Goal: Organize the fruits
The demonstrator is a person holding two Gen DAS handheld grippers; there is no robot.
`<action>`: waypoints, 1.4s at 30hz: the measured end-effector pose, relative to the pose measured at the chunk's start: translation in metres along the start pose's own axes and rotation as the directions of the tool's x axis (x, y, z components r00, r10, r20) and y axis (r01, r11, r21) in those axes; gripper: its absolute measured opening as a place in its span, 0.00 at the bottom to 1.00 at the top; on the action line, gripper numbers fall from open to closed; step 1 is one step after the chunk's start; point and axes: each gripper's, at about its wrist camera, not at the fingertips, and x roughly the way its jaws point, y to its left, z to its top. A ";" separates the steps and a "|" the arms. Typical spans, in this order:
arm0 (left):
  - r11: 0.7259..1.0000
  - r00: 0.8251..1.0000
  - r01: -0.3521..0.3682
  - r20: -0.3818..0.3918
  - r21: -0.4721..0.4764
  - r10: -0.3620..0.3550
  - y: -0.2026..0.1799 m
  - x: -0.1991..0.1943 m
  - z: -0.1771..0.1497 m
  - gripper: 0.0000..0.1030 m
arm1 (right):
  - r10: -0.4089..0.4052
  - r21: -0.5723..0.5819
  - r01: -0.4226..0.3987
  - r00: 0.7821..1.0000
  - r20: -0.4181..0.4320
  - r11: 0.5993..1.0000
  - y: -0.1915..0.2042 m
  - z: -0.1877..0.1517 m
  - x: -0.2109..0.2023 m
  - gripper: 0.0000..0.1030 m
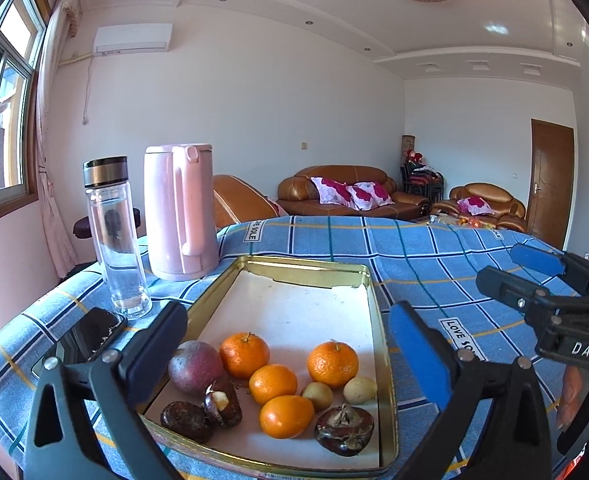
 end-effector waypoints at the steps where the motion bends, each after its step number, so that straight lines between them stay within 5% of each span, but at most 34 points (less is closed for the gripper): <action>1: 1.000 1.000 0.000 0.002 0.003 0.000 -0.001 -0.001 0.000 1.00 | -0.001 0.000 0.001 1.000 0.003 1.000 -0.001 0.000 -0.001 0.79; 42: 0.997 0.999 0.030 0.028 0.073 -0.032 -0.034 -0.020 0.013 1.00 | -0.042 0.039 0.040 0.998 0.049 0.998 -0.022 -0.004 -0.038 0.80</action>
